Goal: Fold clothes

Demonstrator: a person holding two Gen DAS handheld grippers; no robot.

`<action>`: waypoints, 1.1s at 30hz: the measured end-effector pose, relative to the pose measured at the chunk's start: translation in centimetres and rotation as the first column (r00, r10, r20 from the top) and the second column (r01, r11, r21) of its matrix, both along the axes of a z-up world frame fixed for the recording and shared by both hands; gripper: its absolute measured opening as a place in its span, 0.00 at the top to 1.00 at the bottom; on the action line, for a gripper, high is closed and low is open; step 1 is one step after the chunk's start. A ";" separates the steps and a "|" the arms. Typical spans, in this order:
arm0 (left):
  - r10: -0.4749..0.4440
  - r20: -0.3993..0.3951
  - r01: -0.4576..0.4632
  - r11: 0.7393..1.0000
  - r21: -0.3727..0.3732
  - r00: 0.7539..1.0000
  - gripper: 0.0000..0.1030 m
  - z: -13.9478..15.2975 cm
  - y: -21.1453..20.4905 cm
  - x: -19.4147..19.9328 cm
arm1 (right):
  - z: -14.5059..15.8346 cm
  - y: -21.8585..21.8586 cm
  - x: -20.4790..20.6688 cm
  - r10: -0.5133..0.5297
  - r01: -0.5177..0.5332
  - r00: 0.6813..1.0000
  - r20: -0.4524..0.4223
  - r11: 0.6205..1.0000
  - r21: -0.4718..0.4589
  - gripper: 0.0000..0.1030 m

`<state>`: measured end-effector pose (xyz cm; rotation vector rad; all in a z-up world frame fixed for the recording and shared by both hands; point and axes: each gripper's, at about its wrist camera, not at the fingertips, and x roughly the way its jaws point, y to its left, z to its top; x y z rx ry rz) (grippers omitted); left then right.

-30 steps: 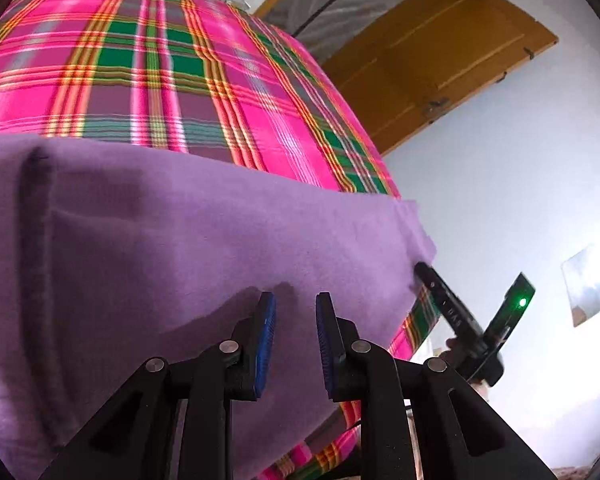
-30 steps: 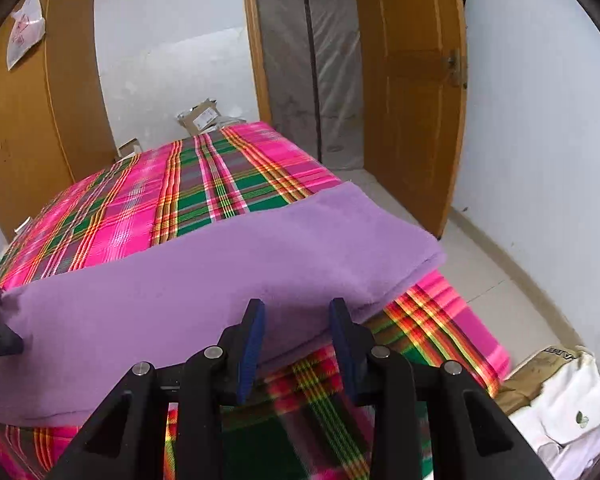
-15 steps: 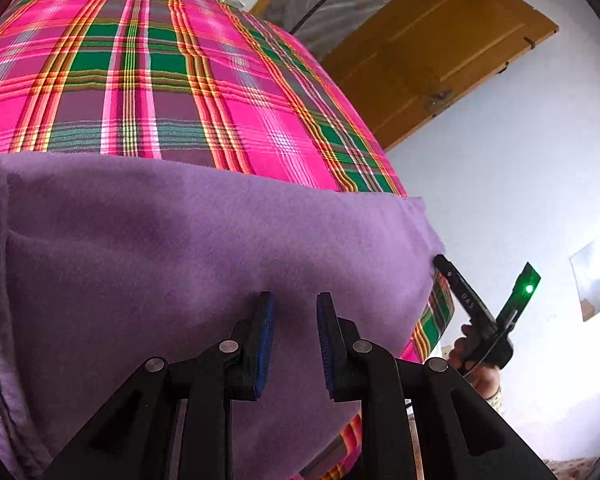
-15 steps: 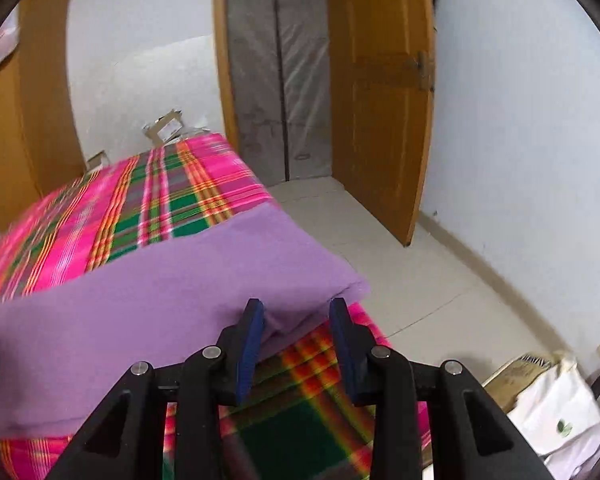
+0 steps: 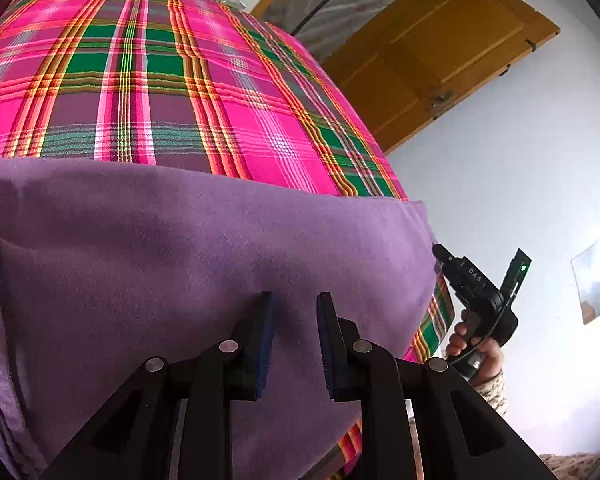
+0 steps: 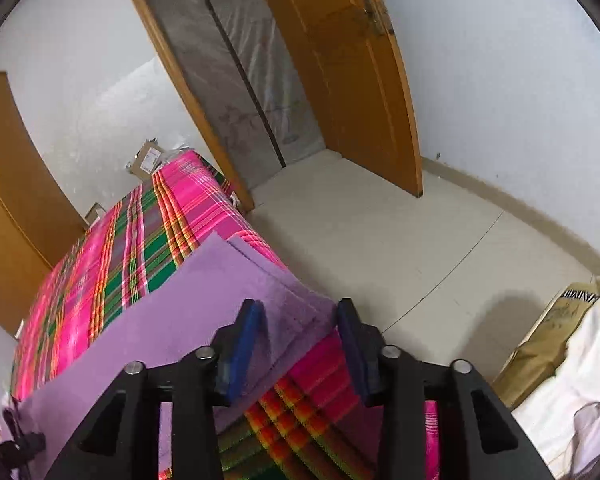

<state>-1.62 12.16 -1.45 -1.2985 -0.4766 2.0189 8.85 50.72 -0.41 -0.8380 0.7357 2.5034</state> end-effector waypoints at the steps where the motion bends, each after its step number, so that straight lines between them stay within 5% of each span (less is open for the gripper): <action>1: 0.000 -0.003 0.000 1.000 -0.002 1.000 0.79 0.0 0.1 0.0 | 0.0 -0.1 0.1 0.002 -0.001 1.000 -0.004 1.000 0.004 0.71; 6: 0.005 -0.001 -0.005 1.000 -0.002 1.000 0.79 -0.1 0.1 0.0 | 0.4 -0.3 0.0 0.038 -0.038 0.999 -0.025 0.999 0.021 0.88; 16: 0.005 0.000 -0.005 1.000 0.001 1.000 0.79 -0.1 0.0 0.0 | 0.4 0.1 -0.1 0.034 -0.033 0.999 -0.034 0.999 0.018 0.89; 33: 0.005 0.015 -0.005 1.000 0.018 1.000 0.79 0.0 -0.2 0.5 | 6.1 -4.9 1.0 0.198 -0.178 0.967 -0.161 0.975 0.130 0.89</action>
